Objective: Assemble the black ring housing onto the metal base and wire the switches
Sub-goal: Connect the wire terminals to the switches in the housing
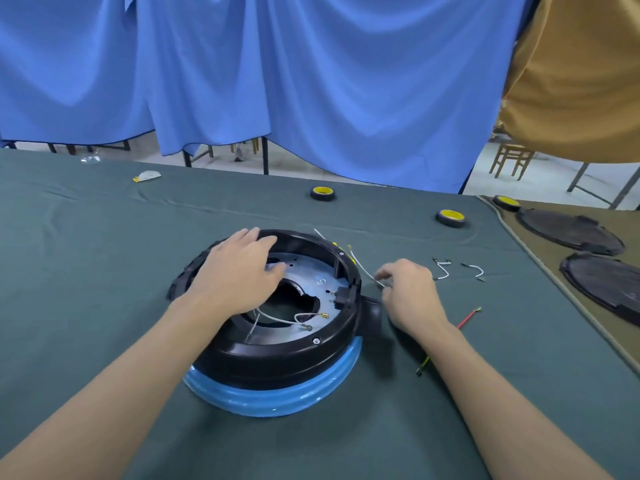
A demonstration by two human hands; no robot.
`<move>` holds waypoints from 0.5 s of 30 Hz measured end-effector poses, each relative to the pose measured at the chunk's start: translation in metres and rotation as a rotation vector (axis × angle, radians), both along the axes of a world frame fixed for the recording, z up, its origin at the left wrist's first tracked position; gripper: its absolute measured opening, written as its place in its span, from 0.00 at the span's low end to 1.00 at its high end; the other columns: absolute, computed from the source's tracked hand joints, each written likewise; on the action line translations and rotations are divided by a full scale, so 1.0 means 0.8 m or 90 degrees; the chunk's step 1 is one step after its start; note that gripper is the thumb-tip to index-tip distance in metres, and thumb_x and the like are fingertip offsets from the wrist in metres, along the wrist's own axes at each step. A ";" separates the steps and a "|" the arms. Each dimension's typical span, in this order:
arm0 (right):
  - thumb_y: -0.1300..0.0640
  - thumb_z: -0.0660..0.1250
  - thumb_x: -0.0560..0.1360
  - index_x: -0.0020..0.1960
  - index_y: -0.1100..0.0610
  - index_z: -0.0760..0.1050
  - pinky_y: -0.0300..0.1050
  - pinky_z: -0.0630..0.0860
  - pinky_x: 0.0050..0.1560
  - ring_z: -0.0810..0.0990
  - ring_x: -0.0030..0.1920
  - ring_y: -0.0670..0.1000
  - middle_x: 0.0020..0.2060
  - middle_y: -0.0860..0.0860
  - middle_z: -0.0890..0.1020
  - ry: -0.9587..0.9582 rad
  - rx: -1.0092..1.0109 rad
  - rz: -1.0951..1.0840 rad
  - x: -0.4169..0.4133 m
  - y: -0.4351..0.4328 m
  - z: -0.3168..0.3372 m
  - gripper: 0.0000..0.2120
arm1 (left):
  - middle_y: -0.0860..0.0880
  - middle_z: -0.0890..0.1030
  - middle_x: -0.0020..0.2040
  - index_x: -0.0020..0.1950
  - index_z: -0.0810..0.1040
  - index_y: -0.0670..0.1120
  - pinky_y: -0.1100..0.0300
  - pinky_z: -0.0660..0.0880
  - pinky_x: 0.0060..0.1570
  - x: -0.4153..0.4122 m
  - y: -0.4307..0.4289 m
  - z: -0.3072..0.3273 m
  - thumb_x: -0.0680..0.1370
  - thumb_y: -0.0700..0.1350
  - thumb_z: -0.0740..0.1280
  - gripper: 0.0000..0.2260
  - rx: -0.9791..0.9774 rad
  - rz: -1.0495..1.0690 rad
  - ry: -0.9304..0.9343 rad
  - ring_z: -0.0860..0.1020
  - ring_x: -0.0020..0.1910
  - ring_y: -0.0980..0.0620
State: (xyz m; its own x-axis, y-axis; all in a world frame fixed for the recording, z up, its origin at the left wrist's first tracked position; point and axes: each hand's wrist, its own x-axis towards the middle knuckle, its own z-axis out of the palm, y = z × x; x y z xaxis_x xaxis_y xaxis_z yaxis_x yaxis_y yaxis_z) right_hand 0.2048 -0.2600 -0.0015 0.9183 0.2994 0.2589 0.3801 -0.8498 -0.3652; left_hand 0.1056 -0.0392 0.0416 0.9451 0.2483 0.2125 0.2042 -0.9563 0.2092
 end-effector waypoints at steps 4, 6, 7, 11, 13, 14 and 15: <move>0.60 0.63 0.74 0.51 0.54 0.83 0.48 0.73 0.55 0.76 0.56 0.57 0.53 0.53 0.81 -0.044 0.090 -0.021 0.004 -0.004 -0.001 0.11 | 0.46 0.68 0.73 0.76 0.66 0.47 0.54 0.59 0.68 0.000 -0.001 0.001 0.82 0.52 0.60 0.23 -0.018 0.000 -0.006 0.61 0.74 0.49; 0.54 0.62 0.76 0.56 0.52 0.81 0.50 0.69 0.59 0.69 0.62 0.58 0.60 0.53 0.78 -0.090 0.062 -0.144 0.013 -0.018 0.003 0.12 | 0.47 0.68 0.74 0.76 0.66 0.47 0.55 0.59 0.68 0.000 0.000 0.002 0.82 0.52 0.60 0.23 -0.018 0.001 -0.011 0.61 0.74 0.49; 0.49 0.61 0.77 0.59 0.51 0.79 0.52 0.66 0.61 0.66 0.65 0.59 0.63 0.54 0.75 -0.074 0.013 -0.206 0.018 -0.027 0.002 0.14 | 0.47 0.68 0.74 0.76 0.67 0.47 0.55 0.59 0.68 0.000 -0.001 0.002 0.82 0.52 0.60 0.22 -0.018 0.001 -0.012 0.61 0.74 0.50; 0.39 0.54 0.79 0.63 0.53 0.74 0.55 0.62 0.64 0.64 0.67 0.61 0.65 0.59 0.72 0.086 -0.160 -0.280 0.024 -0.045 -0.008 0.23 | 0.47 0.67 0.74 0.75 0.68 0.48 0.55 0.59 0.67 -0.001 -0.001 0.002 0.82 0.52 0.60 0.22 -0.018 0.000 -0.005 0.60 0.74 0.50; 0.42 0.57 0.78 0.58 0.57 0.76 0.53 0.65 0.61 0.68 0.64 0.60 0.61 0.57 0.76 0.053 -0.133 -0.271 0.026 -0.041 -0.011 0.22 | 0.47 0.68 0.74 0.74 0.69 0.48 0.56 0.59 0.67 -0.001 0.000 0.001 0.82 0.52 0.60 0.21 -0.026 0.000 -0.009 0.60 0.74 0.50; 0.43 0.59 0.78 0.54 0.59 0.77 0.52 0.66 0.59 0.70 0.62 0.60 0.59 0.57 0.77 0.023 -0.117 -0.269 0.027 -0.040 -0.011 0.20 | 0.47 0.68 0.74 0.74 0.70 0.48 0.56 0.59 0.67 -0.001 0.000 0.002 0.82 0.52 0.60 0.21 -0.031 0.000 -0.011 0.61 0.74 0.51; 0.45 0.61 0.78 0.51 0.60 0.77 0.52 0.68 0.58 0.72 0.60 0.60 0.56 0.57 0.78 0.001 -0.094 -0.269 0.028 -0.038 -0.009 0.18 | 0.47 0.68 0.73 0.74 0.70 0.48 0.56 0.59 0.67 -0.002 0.000 0.002 0.82 0.52 0.60 0.21 -0.037 0.001 -0.013 0.61 0.74 0.50</move>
State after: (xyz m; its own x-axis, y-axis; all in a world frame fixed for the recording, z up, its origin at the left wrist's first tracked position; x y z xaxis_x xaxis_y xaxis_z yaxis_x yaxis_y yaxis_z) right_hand 0.2273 -0.2907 -0.0087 0.9683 -0.0689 0.2400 -0.0127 -0.9736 -0.2279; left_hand 0.1042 -0.0395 0.0433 0.9404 0.2626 0.2163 0.2014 -0.9421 0.2679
